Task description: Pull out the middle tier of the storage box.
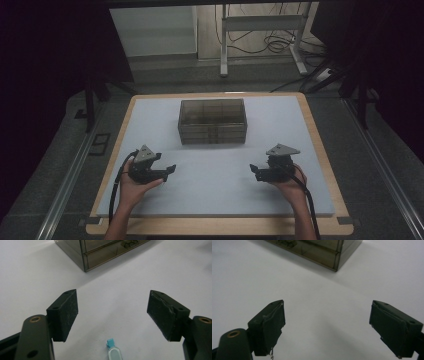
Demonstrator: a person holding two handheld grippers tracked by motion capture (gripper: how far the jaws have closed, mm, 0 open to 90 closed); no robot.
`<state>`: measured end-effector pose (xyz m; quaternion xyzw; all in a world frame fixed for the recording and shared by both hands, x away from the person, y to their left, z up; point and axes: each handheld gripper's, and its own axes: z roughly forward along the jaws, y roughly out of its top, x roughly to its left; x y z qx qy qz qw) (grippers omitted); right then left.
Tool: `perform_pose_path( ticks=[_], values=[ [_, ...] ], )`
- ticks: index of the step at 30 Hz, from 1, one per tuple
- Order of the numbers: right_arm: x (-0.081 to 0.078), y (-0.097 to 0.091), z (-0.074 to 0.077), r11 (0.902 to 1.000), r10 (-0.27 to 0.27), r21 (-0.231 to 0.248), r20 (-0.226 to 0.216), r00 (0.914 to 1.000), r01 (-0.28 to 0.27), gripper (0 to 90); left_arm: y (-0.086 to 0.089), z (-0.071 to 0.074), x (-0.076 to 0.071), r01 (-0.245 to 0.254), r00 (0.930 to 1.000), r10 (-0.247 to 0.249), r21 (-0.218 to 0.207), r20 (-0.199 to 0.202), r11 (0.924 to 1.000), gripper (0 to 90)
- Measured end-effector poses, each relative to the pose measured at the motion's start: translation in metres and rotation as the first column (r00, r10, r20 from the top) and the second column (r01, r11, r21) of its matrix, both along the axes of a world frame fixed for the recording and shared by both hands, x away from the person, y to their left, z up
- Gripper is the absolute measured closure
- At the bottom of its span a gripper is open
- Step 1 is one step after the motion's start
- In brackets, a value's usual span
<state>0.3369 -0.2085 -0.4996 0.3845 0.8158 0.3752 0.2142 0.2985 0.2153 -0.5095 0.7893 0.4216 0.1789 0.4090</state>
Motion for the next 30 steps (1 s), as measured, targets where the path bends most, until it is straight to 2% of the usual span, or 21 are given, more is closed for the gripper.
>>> perform_pose_path(
  ticks=[3, 6, 10, 14, 19, 20, 22, 30],
  values=[
    [0.001, -0.003, 0.000, 0.9999, -0.008, 0.012, 0.007, 0.9999, 0.008, 14.4, -0.002, 0.000, 0.000, -0.002, 1.0000, 0.002, 0.005, 0.001, 1.0000, 25.3],
    [0.001, -0.008, -0.007, 0.9999, -0.005, 0.012, -0.024, 0.9997, 0.005, 16.1, -0.006, -0.002, -0.002, -0.003, 1.0000, 0.003, 0.022, -0.001, 0.9997, 25.2],
    [-0.001, -0.009, -0.006, 0.9998, 0.005, 0.022, -0.039, 0.9992, -0.004, 16.6, -0.007, -0.008, -0.005, -0.006, 0.9999, 0.007, 0.045, -0.012, 0.9990, 25.2],
    [-0.006, -0.010, -0.005, 0.9995, 0.017, 0.026, -0.044, 0.9989, -0.016, 17.9, -0.007, -0.006, -0.006, -0.006, 1.0000, 0.006, 0.042, -0.001, 0.9991, 25.9],
    [-0.011, -0.012, -0.007, 0.9983, 0.019, 0.057, -0.049, 0.9986, -0.016, 17.8, -0.011, -0.005, -0.007, 0.005, 1.0000, -0.005, 0.041, -0.001, 0.9991, 26.5],
    [-0.011, -0.011, -0.006, 0.9983, 0.016, 0.057, -0.050, 0.9986, -0.013, 17.5, -0.013, -0.004, -0.009, 0.017, 0.9998, -0.018, 0.043, 0.010, 0.9989, 26.5],
    [-0.010, -0.011, -0.007, 0.9981, 0.013, 0.060, -0.049, 0.9987, -0.010, 17.4, -0.015, -0.002, -0.009, 0.009, 0.9996, -0.011, 0.056, 0.025, 0.9984, 27.7],
    [-0.009, -0.014, -0.002, 0.9946, 0.031, 0.100, -0.041, 0.9987, -0.026, 17.4, -0.018, 0.006, -0.012, -0.013, 0.9988, 0.010, 0.062, 0.047, 0.9980, 26.2]
  ],
)
